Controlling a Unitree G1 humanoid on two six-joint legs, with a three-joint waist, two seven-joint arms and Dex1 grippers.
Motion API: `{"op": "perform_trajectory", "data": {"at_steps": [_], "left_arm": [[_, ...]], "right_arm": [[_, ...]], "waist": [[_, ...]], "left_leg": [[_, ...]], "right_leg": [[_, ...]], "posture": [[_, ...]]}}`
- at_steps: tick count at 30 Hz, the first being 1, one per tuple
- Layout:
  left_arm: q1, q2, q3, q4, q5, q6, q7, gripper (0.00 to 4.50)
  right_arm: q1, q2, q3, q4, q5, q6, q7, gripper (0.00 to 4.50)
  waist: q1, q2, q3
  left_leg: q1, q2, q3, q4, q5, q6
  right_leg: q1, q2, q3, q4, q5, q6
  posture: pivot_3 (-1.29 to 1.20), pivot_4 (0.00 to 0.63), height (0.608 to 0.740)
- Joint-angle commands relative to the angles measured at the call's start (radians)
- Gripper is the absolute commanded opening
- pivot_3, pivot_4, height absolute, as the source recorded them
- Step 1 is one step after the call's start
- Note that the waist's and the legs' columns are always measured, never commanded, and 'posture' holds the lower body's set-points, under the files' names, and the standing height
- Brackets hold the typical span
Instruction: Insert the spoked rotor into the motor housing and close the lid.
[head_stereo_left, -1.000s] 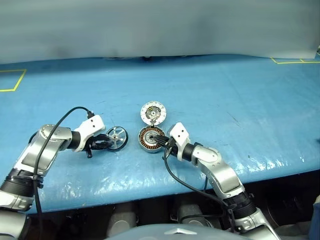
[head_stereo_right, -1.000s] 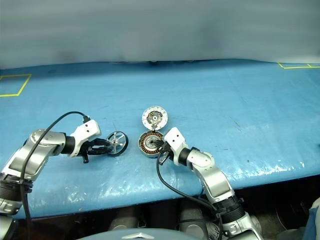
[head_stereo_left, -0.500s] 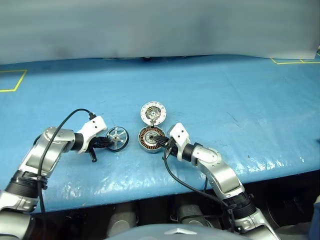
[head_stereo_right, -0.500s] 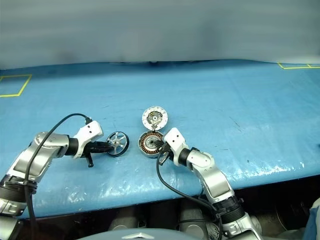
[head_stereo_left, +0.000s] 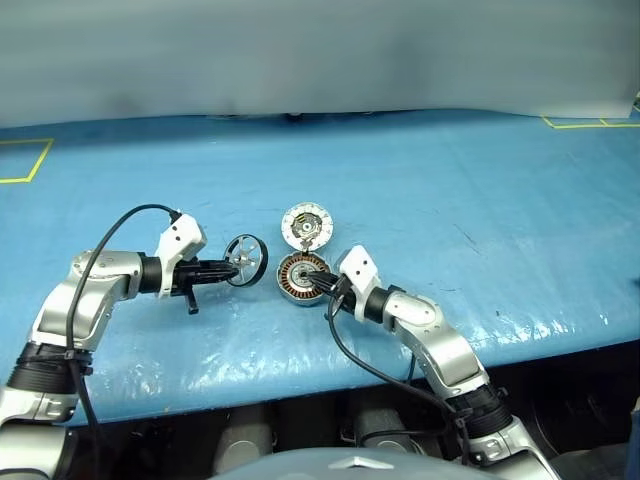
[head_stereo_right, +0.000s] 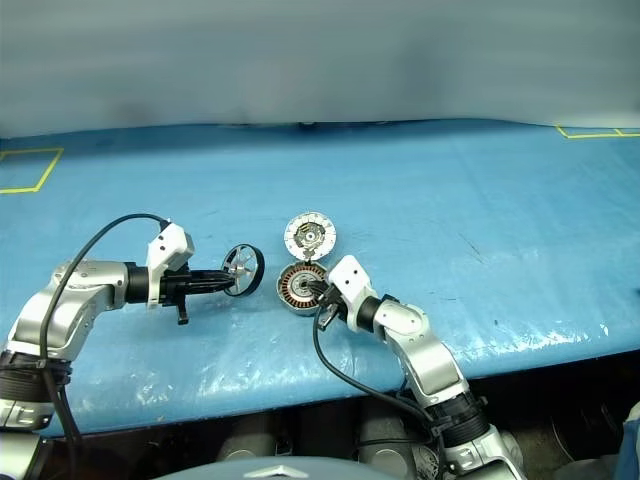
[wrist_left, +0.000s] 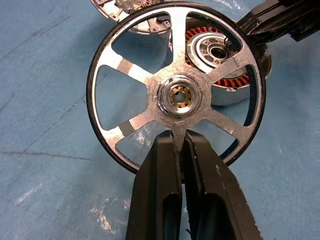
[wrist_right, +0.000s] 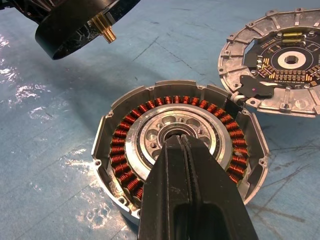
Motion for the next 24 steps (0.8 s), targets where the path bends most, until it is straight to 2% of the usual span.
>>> {"op": "perform_trajectory", "data": {"at_steps": [1,11,24], "left_arm": [[-0.033,-0.007,-0.011,-0.031,-0.003,-0.029,-0.014,0.03],[-0.151,-0.07,-0.133,0.079,0.102,-0.144,-0.025,0.03],[-0.221,-0.105,-0.207,0.144,0.165,-0.207,-0.082,0.03]], "right_arm": [[0.014,-0.012,-0.037,-0.018,0.024,-0.026,0.008,0.0],[0.087,-0.063,-0.076,-0.021,0.065,-0.165,0.078,0.0],[0.147,-0.041,-0.161,0.076,0.193,-0.409,0.23,0.0]], "waist": [[0.001,0.0,0.0],[0.001,-0.002,0.001],[0.002,-0.003,0.002]], "left_leg": [[0.0,0.0,0.0,0.0,0.0,0.0],[0.0,0.0,0.0,0.0,0.0,0.0],[0.0,0.0,0.0,0.0,0.0,0.0]], "right_leg": [[0.0,0.0,0.0,0.0,0.0,0.0],[0.0,0.0,0.0,0.0,0.0,0.001],[0.0,0.001,0.0,0.0,0.0,0.002]], "posture": [[0.0,0.15,0.74],[0.0,0.15,0.74],[0.0,0.15,0.74]]}}
